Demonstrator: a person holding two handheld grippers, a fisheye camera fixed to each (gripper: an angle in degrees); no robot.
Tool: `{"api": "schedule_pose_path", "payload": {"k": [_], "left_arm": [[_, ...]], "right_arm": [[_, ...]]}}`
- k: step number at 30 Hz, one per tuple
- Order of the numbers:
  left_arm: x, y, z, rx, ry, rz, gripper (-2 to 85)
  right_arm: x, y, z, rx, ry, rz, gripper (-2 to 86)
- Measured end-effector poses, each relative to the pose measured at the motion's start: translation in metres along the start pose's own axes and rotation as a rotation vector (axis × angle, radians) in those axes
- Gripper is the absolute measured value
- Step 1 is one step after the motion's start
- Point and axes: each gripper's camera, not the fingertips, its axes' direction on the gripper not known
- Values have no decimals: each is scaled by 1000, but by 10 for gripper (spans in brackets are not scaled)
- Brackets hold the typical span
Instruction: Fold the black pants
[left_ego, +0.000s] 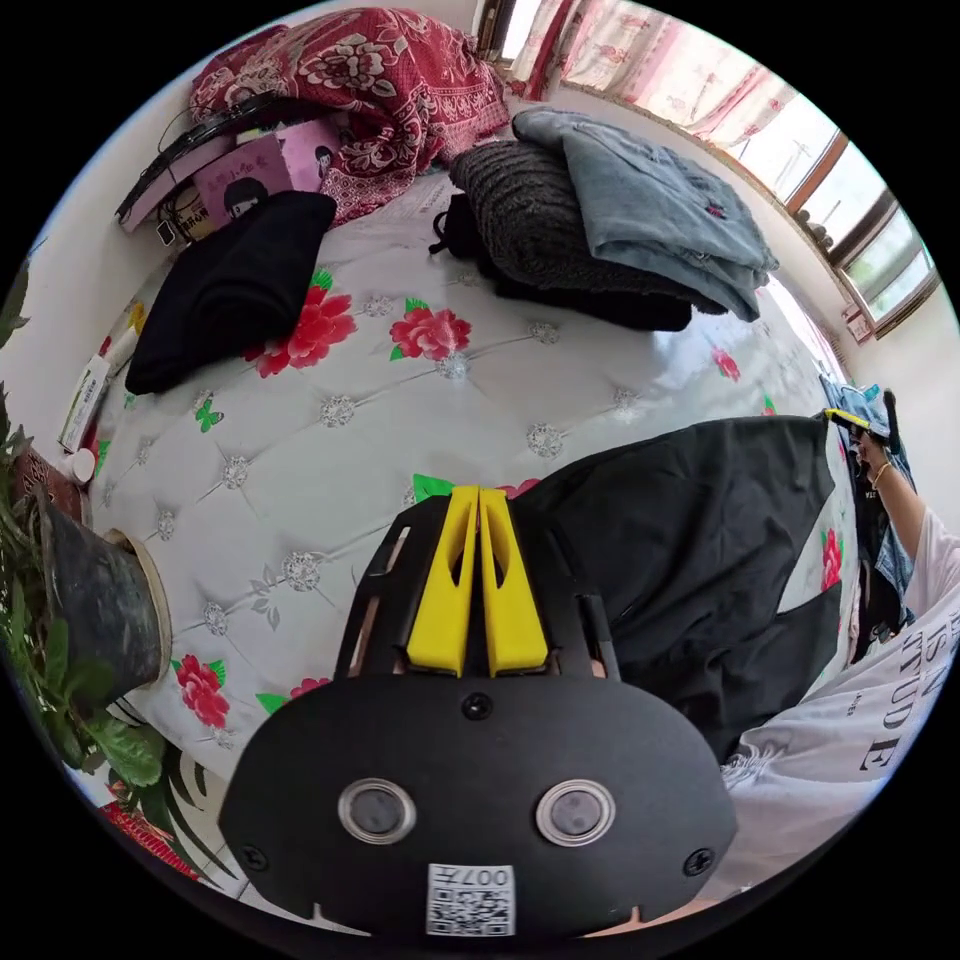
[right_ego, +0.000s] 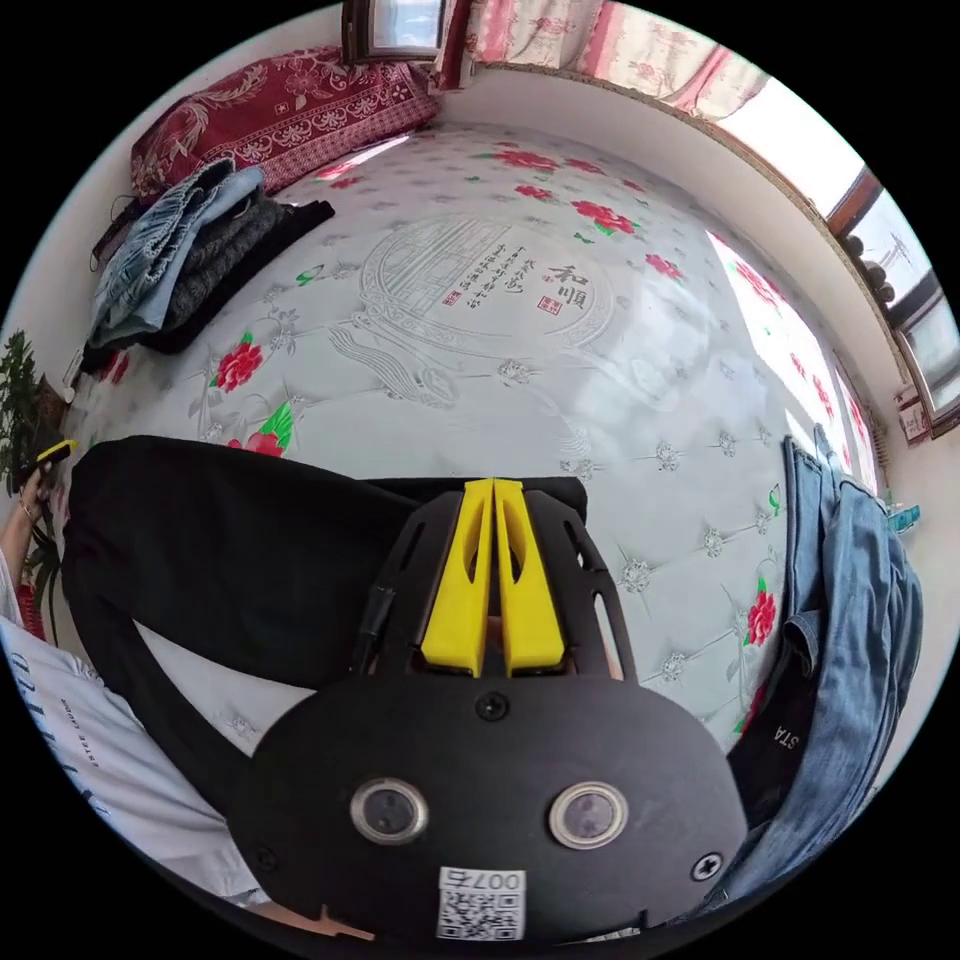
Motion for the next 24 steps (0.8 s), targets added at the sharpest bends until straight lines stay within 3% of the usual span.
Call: {"api": "schedule_pose_path", "payload": {"k": [4,5,11,16,19,24], "left_arm": [[10,1,0,-32,-75,90,11],[16,-3,9,-65,-81,135,51],[42,-36,64,-233,-99,240,99],[43,-33,65,-201,-76,290,60],[48,-29,67,-198,-85,293,2],[42,-21,63,-189,-46,239,-9]], "right_arm": [[-6,7,-24,3,35,-29,5],[-11,7,-26,-5,55,-52,9],[-41,-15,3,-147,99,-203,46],[-46,-28,52,-367,46,-303,53],[-33,-25,45,-321,-85,-264,28],[-20,-7,6,-229,-45,-183,2]]}}
